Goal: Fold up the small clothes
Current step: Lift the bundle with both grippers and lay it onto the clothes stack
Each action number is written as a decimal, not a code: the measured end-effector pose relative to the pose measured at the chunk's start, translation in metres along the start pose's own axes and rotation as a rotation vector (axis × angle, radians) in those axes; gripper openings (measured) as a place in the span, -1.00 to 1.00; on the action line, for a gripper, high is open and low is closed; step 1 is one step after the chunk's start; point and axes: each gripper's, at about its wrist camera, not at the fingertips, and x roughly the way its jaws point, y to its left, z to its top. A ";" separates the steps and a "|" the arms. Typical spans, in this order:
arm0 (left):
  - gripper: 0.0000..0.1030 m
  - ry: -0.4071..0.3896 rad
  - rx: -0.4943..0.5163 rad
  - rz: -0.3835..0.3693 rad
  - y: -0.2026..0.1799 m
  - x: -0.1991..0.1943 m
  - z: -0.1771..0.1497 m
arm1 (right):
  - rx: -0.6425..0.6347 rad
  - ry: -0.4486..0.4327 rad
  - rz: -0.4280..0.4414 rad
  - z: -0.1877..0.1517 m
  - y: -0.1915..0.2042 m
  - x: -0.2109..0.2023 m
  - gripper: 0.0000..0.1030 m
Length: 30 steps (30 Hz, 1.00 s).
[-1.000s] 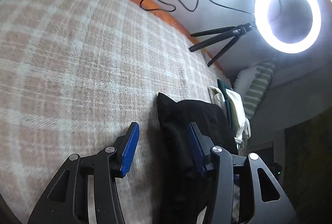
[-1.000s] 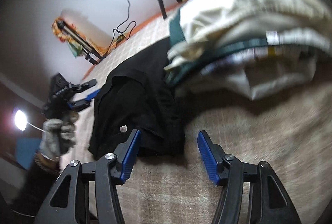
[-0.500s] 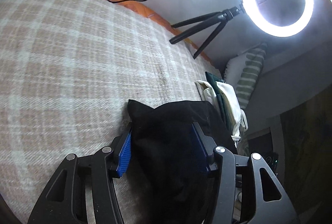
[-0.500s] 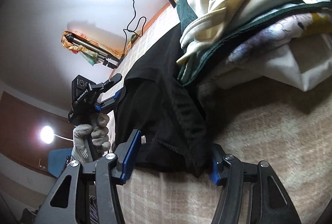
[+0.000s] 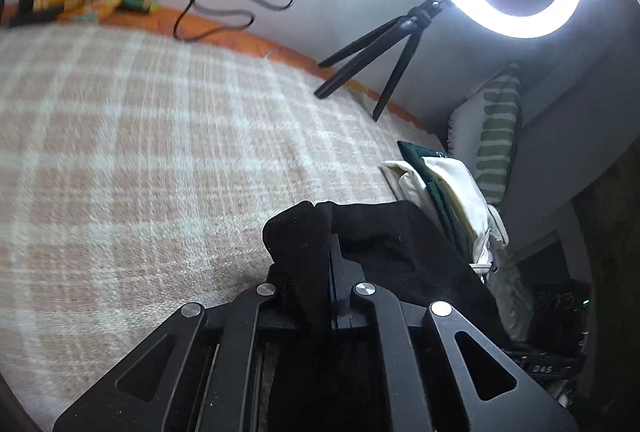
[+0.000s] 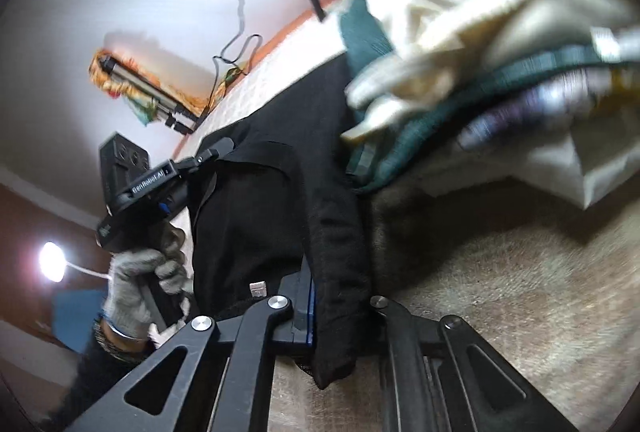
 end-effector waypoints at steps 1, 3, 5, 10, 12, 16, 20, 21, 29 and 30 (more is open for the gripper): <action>-0.86 -0.012 0.026 0.010 -0.006 -0.005 0.000 | -0.022 -0.010 -0.015 0.001 0.006 -0.002 -0.87; -0.86 -0.038 0.069 0.034 -0.015 -0.014 0.001 | -0.080 -0.039 -0.053 0.001 0.019 -0.010 -0.87; -0.86 -0.067 0.100 0.048 -0.024 -0.024 0.002 | -0.135 -0.068 -0.085 0.001 0.031 -0.016 -0.87; -0.87 -0.105 0.144 0.053 -0.041 -0.039 0.006 | -0.207 -0.120 -0.106 0.002 0.044 -0.035 -0.87; -0.87 -0.119 0.162 0.050 -0.051 -0.043 0.010 | -0.214 -0.144 -0.106 0.004 0.044 -0.045 -0.87; -0.87 -0.142 0.207 0.038 -0.077 -0.044 0.016 | -0.212 -0.188 -0.112 0.007 0.038 -0.066 -0.88; -0.87 -0.160 0.268 0.021 -0.106 -0.042 0.023 | -0.220 -0.233 -0.128 0.009 0.038 -0.086 -0.88; -0.87 -0.163 0.281 0.012 -0.115 -0.040 0.025 | -0.230 -0.247 -0.139 0.009 0.038 -0.092 -0.88; -0.87 -0.176 0.361 -0.061 -0.178 -0.015 0.046 | -0.295 -0.385 -0.221 0.018 0.033 -0.145 -0.87; -0.87 -0.178 0.374 -0.068 -0.187 -0.010 0.050 | -0.295 -0.396 -0.227 0.020 0.030 -0.150 -0.87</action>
